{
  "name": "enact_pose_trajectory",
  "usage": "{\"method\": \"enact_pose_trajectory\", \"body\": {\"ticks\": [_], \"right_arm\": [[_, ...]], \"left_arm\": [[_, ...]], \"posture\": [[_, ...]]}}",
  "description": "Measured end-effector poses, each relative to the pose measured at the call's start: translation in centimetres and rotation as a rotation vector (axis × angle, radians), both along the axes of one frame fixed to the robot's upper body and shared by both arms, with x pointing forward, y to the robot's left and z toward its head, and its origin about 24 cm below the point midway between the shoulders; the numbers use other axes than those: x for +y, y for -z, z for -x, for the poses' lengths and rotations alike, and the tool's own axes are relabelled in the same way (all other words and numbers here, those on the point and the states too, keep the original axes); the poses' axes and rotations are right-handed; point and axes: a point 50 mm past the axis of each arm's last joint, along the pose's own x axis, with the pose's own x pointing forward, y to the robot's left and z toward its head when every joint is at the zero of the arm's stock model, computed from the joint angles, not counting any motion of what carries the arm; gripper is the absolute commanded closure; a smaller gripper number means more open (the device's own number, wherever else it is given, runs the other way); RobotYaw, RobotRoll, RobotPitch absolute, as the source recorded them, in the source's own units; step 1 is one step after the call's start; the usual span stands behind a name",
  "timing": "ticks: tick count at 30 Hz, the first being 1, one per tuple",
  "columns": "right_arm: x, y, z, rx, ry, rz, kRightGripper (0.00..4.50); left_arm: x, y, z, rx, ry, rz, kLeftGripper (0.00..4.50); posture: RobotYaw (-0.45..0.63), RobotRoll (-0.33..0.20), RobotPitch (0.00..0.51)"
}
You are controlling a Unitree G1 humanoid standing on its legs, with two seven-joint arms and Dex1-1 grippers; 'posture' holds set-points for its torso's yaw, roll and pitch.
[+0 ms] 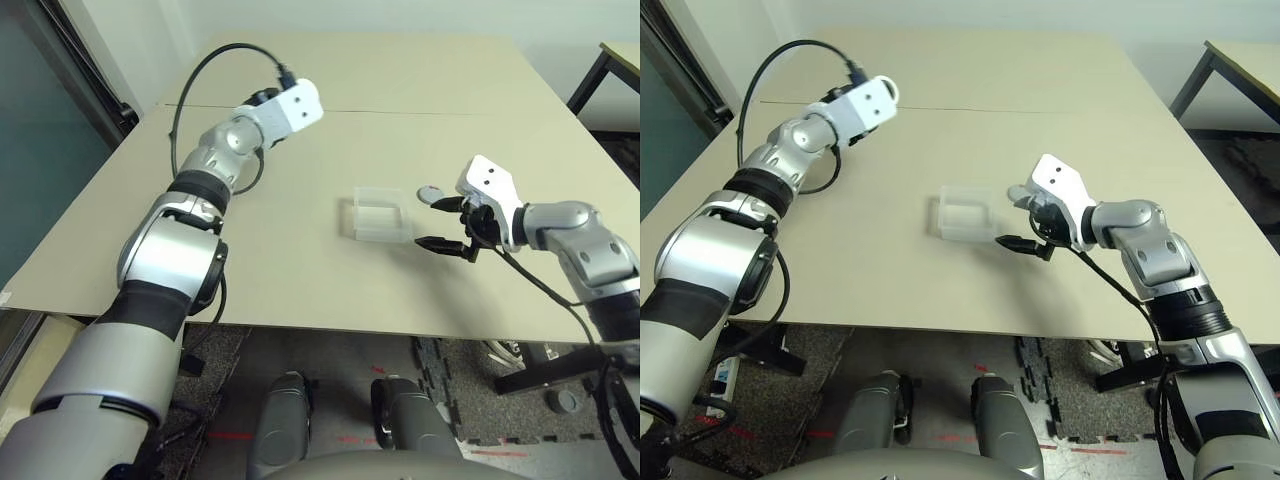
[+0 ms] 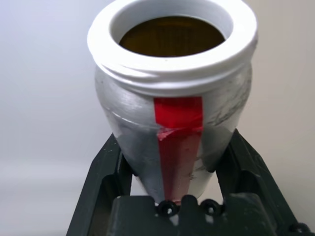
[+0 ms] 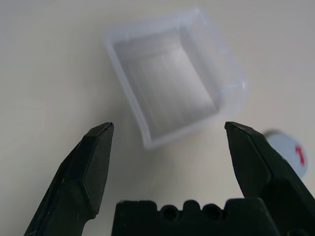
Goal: Pour the medicine from the bottle into the box.
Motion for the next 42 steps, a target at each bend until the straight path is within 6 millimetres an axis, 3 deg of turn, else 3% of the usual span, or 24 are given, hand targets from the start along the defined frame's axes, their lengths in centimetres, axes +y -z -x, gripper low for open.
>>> {"method": "enact_pose_trajectory", "body": {"ticks": [2,6,12,17,27,30,32,37,42], "right_arm": [[0.3,0.0,-0.1,-0.008,0.003,0.002,0.00],[0.8,0.6,-0.3,-0.003,0.014,0.014,0.00],[0.7,1.2,-0.4,0.004,0.078,0.024,0.00],[0.7,1.3,-0.5,0.002,0.109,0.026,0.00],[1.1,1.3,-0.5,0.003,0.109,0.013,0.00],[1.3,1.2,-0.6,0.000,0.107,0.010,0.00],[1.4,1.3,-0.6,0.001,0.106,0.005,0.00],[1.5,1.4,-0.8,0.006,0.119,-0.012,0.00],[1.2,1.3,-1.1,-0.009,0.166,-0.047,0.00]], "left_arm": [[-1.9,-0.2,0.3,-0.065,0.070,-0.145,2.00],[-4.4,1.6,0.8,-0.154,0.181,-0.468,2.00],[-5.9,4.1,1.5,-0.290,0.336,-0.847,2.00],[-6.5,4.9,1.7,-0.349,0.406,-0.965,2.00],[-5.9,4.8,1.5,-0.349,0.382,-0.954,2.00],[-5.9,4.2,1.5,-0.308,0.338,-0.819,2.00],[-6.0,3.5,1.4,-0.213,0.273,-0.577,2.00],[-4.5,2.0,0.7,0.101,0.085,0.168,2.00],[0.0,1.3,-0.4,0.287,-0.140,0.915,2.00]], "posture": [[-0.03,0.000,0.045],[-0.06,0.000,0.042],[-0.08,0.000,0.039],[-0.09,0.000,0.042],[-0.07,0.000,0.048],[-0.06,0.000,0.052],[-0.06,0.000,0.052],[-0.03,0.000,0.055],[0.00,0.000,0.057]]}}
